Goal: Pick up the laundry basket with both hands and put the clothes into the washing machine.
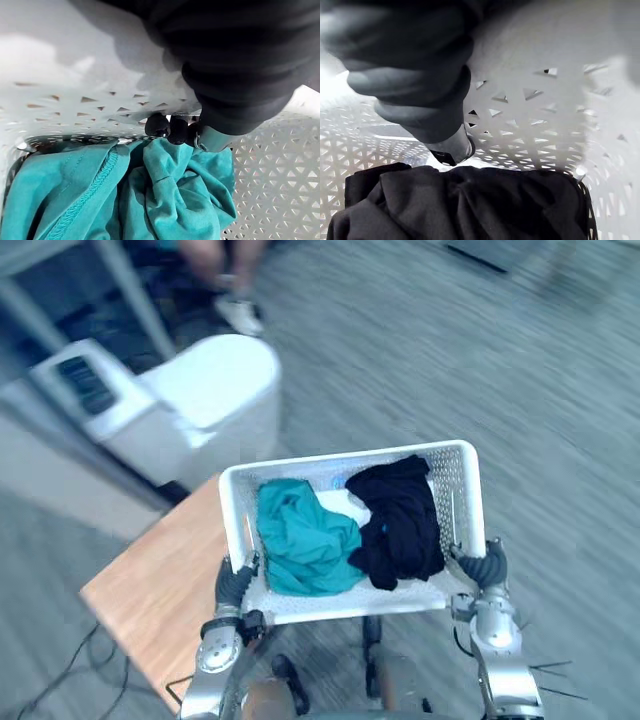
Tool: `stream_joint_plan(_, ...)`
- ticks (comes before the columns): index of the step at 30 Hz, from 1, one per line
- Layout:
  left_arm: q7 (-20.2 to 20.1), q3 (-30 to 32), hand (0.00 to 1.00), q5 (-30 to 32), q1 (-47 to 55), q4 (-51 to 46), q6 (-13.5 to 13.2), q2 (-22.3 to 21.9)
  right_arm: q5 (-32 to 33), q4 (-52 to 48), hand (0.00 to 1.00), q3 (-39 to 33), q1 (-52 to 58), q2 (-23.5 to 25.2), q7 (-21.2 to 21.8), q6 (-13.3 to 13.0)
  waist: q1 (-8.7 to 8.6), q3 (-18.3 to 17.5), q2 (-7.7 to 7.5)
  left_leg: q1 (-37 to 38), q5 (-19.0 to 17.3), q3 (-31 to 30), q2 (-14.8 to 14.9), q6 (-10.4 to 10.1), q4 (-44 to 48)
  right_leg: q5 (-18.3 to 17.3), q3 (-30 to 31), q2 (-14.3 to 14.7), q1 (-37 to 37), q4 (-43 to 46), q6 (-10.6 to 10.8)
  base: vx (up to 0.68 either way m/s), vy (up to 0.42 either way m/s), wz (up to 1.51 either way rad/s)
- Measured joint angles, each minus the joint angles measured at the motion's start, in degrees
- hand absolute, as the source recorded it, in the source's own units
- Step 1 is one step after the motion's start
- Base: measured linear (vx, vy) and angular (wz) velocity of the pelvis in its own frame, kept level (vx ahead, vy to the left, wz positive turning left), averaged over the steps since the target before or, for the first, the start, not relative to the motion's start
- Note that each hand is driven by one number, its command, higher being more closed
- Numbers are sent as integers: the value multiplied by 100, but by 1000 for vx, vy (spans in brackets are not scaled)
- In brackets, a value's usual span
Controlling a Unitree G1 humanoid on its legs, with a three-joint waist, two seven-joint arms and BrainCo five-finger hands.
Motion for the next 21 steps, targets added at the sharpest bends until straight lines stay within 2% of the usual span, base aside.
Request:
stream_joint_plan(1,7,17,100,0,13,1,0,-3,-1,22,100,28,-31,-9,0,-1,12,-2,-3,90,-55,53,25,-13,13,19,-46,10,-35,59,37,98,-177,-209)
stream_joint_plan(2,9,17,100,-1,10,4,0,-18,-1,23,100,56,-41,-66,0,-5,6,-4,8,207,-237,77,80,-115,93,89,207,102,-198,232,282,129,-239,-179)
stream_joint_plan(3,3,-7,100,-1,4,34,1,-38,0,32,100,71,-37,-124,0,-5,-14,-6,37,246,-403,97,223,-86,384,30,516,238,-376,458,408,143,-232,-160)
stream_joint_plan(4,-5,-46,100,-1,-9,83,2,-44,0,36,100,68,-17,-179,-1,-5,-36,0,60,248,-465,49,335,19,631,-2,631,319,-407,540,448,164,-190,-143)
stream_joint_plan(5,-2,-127,100,-1,-3,135,27,-83,0,40,100,68,43,-281,-1,-2,-38,3,132,98,-500,-252,656,191,1351,-27,841,509,-392,570,437,176,-158,-138)
stream_joint_plan(6,1,-172,100,-4,20,161,38,-140,1,39,100,61,72,-404,-1,-2,-26,44,219,-207,-388,-959,947,592,2350,-62,1052,756,-308,579,386,181,-137,-135)
stream_joint_plan(7,7,-184,100,-6,35,202,38,-153,1,38,100,56,82,-472,-3,-2,-14,53,267,-411,-310,-1463,969,641,2773,-75,1187,826,-251,559,371,197,-53,-129)
stream_joint_plan(8,13,-202,100,-10,44,300,38,-294,1,38,100,54,81,-619,-5,1,10,72,365,-765,-560,-2467,629,174,3178,-91,1388,926,-142,503,354,198,56,-105)
stream_joint_plan(9,14,-202,100,-9,62,319,38,-365,2,38,100,54,91,-680,-6,3,10,84,391,-1042,-705,-2945,268,8,3220,-96,1516,947,-59,449,343,250,104,-115)
stream_joint_plan(10,-1,-213,100,-6,133,321,38,-366,8,34,100,54,135,-700,1,2,42,92,400,-1475,-803,-3426,-208,142,3055,-123,1710,980,126,322,305,220,90,-81)
stream_joint_plan(12,-8,-216,100,-3,136,320,39,-367,11,-7,100,59,218,-702,11,2,169,113,414,-1756,-805,-3618,-478,150,2701,-123,1861,1029,343,140,305,203,81,-70)
stream_joint_plan(13,-13,-218,100,-2,216,310,38,-369,46,-95,100,88,331,-726,23,1,320,137,426,-2023,-755,-3766,-697,77,1987,-128,1955,1068,594,-104,313,209,97,-74)
stream_joint_plan(14,-12,-213,100,-3,279,288,36,-385,50,-130,100,112,362,-728,32,1,358,135,456,-2080,-695,-3775,-739,1,1511,-139,2028,1133,660,-262,333,195,94,-95)
stream_joint_plan(15,-19,-210,100,-3,373,283,34,-456,52,-199,100,139,420,-742,31,2,540,80,600,-2158,-342,-3756,-641,128,1104,-218,2171,1357,796,-301,469,359,71,-98)
stream_joint_plan(16,-4,-168,100,-1,508,164,7,-439,51,-256,100,225,451,-656,7,0,701,71,573,-2161,-230,-3661,-650,256,1226,-579,2254,1239,549,804,436,469,30,-68)
stream_joint_plan(17,-20,-173,100,0,541,70,-2,-330,55,-238,100,228,457,-589,-3,2,626,83,448,-2226,-256,-3680,-738,335,1564,-1302,2338,1131,741,848,689,494,38,-29)
stream_joint_plan(18,-9,-165,100,3,530,50,43,-366,61,-223,100,234,452,-597,-1,14,624,99,464,-2247,-290,-3714,-724,397,1663,-1396,2342,1120,768,888,739,364,63,10)
stream_joint_plan(19,-16,-159,100,4,588,49,81,-362,59,-212,100,281,481,-574,13,24,662,81,349,-2104,-384,-3581,-835,630,1655,-1595,2383,960,756,1201,883,320,110,3)
stream_joint_plan(20,-7,-140,100,1,663,44,79,-354,49,-215,100,309,535,-519,13,22,634,65,212,-1918,-484,-3474,-979,738,1607,-1746,2424,755,676,1695,979,454,143,1)
stream_joint_plan(21,-4,-147,100,0,755,35,77,-359,32,-201,100,305,567,-476,22,23,620,61,111,-1699,-714,-3414,-1158,840,1718,-1706,2559,484,307,2925,1127,478,149,10)
